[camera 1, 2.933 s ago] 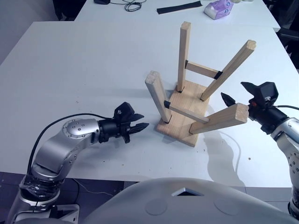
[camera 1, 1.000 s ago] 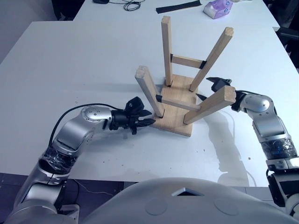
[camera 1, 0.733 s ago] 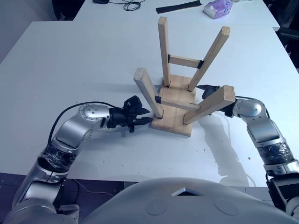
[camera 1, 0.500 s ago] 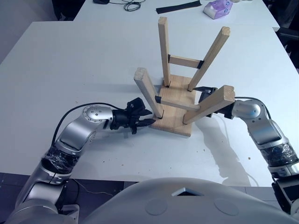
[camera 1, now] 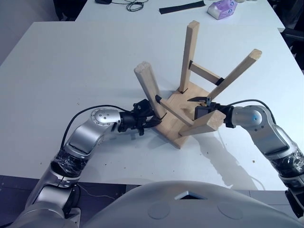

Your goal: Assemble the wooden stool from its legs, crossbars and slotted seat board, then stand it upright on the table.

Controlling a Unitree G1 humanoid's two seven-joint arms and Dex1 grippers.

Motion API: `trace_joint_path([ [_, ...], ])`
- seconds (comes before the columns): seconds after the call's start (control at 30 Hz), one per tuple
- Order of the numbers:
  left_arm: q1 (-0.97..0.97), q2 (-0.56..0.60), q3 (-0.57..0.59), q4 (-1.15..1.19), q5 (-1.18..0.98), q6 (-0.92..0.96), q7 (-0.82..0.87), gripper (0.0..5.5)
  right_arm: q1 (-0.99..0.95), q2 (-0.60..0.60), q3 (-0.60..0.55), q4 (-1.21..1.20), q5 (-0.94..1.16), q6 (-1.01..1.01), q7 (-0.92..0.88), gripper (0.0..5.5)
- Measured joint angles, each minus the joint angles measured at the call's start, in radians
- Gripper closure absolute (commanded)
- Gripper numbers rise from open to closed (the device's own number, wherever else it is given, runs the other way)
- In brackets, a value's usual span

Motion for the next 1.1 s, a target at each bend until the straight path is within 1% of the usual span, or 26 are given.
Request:
trace_joint_path([
  [0.1,-0.001,-0.002,-0.001,0.018,0.012,-0.026,0.001,3.62,-0.003,0.003,0.014,-0.019,-0.004,0.023,0.006,1.59],
  [0.37,-0.027,-0.035,-0.007,0.105,0.079,-0.122,0.014,3.62,-0.041,0.082,0.085,-0.056,-0.020,0.135,0.024,1.59],
  [0.57,-0.060,-0.053,-0.008,0.189,0.124,-0.220,0.014,3.62,-0.056,0.150,0.080,-0.049,-0.017,0.216,-0.001,1.59],
  [0.63,-0.072,-0.060,-0.008,0.222,0.133,-0.255,0.014,3.62,-0.057,0.165,0.063,-0.042,-0.019,0.224,-0.033,1.59],
  [0.7,-0.082,-0.062,0.001,0.252,0.140,-0.283,0.009,3.62,-0.058,0.193,0.022,-0.037,-0.015,0.241,-0.079,1.59],
  [0.73,-0.084,-0.061,0.009,0.262,0.141,-0.292,0.000,3.65,-0.060,0.199,0.005,-0.037,-0.005,0.250,-0.092,1.41],
  [0.77,-0.084,-0.057,0.019,0.264,0.137,-0.292,-0.013,3.65,-0.059,0.203,-0.008,-0.038,0.000,0.259,-0.099,1.35],
  [0.9,-0.084,-0.001,0.081,0.234,0.069,-0.291,-0.125,3.65,-0.025,0.199,-0.035,-0.071,0.025,0.281,-0.105,0.69],
  [0.97,-0.085,0.033,0.118,0.199,0.027,-0.286,-0.178,3.65,0.012,0.190,-0.051,-0.110,0.063,0.305,-0.093,0.57],
  [1.03,-0.086,0.059,0.150,0.178,-0.012,-0.277,-0.224,3.65,0.051,0.192,-0.065,-0.161,0.132,0.333,-0.071,0.57],
  [1.1,-0.089,0.080,0.170,0.172,-0.038,-0.267,-0.254,3.65,0.092,0.193,-0.115,-0.218,0.215,0.379,-0.051,0.57],
])
